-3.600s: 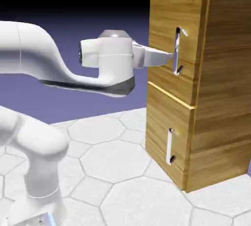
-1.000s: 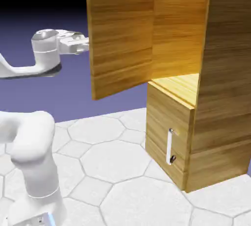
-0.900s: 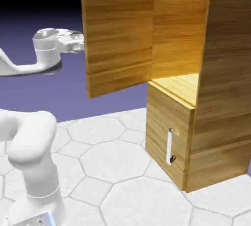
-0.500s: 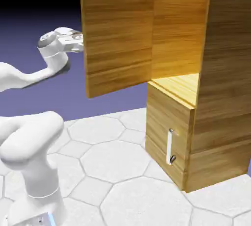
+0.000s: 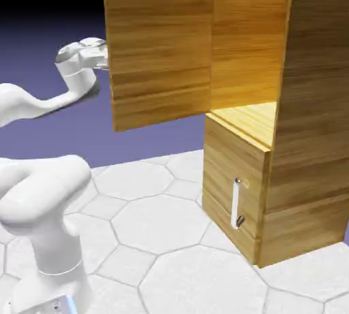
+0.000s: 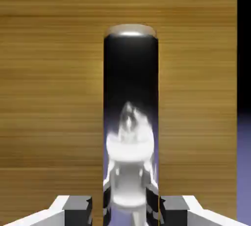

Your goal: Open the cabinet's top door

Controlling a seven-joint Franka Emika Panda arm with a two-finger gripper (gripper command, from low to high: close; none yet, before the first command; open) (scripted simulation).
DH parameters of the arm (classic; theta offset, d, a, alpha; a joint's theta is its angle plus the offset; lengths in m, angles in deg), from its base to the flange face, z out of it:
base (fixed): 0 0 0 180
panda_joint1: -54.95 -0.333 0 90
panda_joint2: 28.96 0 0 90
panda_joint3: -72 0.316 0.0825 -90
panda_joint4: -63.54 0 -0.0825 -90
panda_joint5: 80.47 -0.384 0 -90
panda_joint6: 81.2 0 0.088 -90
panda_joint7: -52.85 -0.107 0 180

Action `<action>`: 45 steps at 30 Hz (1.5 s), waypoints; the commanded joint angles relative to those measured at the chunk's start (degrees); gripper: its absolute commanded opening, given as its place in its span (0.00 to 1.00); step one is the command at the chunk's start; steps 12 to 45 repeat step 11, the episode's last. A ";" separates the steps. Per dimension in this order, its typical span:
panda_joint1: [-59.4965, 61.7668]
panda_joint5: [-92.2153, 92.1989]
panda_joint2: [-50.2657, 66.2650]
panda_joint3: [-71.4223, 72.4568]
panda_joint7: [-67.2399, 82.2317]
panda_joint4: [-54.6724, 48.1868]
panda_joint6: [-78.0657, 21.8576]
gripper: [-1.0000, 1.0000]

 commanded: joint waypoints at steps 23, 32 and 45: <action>7.94 -1.15 0.84 1.79 1.89 -16.11 -11.32 1.00; 7.94 -1.15 0.84 1.79 1.89 -16.11 -11.32 1.00; 7.94 -1.15 0.84 1.79 1.89 -16.11 -11.32 1.00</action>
